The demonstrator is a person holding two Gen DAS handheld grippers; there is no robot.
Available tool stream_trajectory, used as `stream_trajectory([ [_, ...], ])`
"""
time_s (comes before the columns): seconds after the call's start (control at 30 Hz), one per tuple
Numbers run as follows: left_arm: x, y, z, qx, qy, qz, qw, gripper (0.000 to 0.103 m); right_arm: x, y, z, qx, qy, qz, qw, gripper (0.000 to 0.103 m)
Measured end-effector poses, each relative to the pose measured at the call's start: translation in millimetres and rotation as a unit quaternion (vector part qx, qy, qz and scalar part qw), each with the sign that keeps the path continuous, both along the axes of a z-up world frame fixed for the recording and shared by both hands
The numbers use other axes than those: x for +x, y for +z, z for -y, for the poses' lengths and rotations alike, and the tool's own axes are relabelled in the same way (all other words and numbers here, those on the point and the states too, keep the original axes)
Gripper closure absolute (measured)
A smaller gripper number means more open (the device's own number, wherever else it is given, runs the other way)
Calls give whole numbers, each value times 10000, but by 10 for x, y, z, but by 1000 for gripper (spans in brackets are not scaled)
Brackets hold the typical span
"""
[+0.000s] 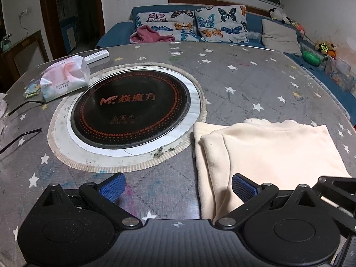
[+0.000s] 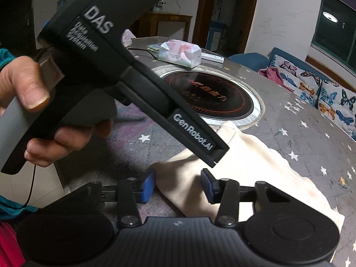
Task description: Fold clothes
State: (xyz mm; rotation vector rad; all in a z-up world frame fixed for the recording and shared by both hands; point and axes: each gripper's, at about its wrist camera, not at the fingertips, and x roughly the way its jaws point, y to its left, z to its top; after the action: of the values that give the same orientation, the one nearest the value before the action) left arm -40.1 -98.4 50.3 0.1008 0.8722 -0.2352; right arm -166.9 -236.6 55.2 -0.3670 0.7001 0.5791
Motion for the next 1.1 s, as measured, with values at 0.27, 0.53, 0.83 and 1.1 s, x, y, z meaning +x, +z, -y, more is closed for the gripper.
stream_trajectory([
  [0.27,48,-20,11,21,-6,-39,10000,0,11,-44,-81,-119,118,44,9999,66],
  [0.53,87,-64,20,73,-10,-91,9999,0,-16,-88,-150,-233,189,78,9995,68],
  [0.83,162,-61,-124,-46,214,-125,9997,0,-79,-74,-170,-247,271,64,9993,79],
  [1.1,215,-61,-270,-362,367,-190,9985,0,-95,-82,-189,-273,357,89,9990,75],
])
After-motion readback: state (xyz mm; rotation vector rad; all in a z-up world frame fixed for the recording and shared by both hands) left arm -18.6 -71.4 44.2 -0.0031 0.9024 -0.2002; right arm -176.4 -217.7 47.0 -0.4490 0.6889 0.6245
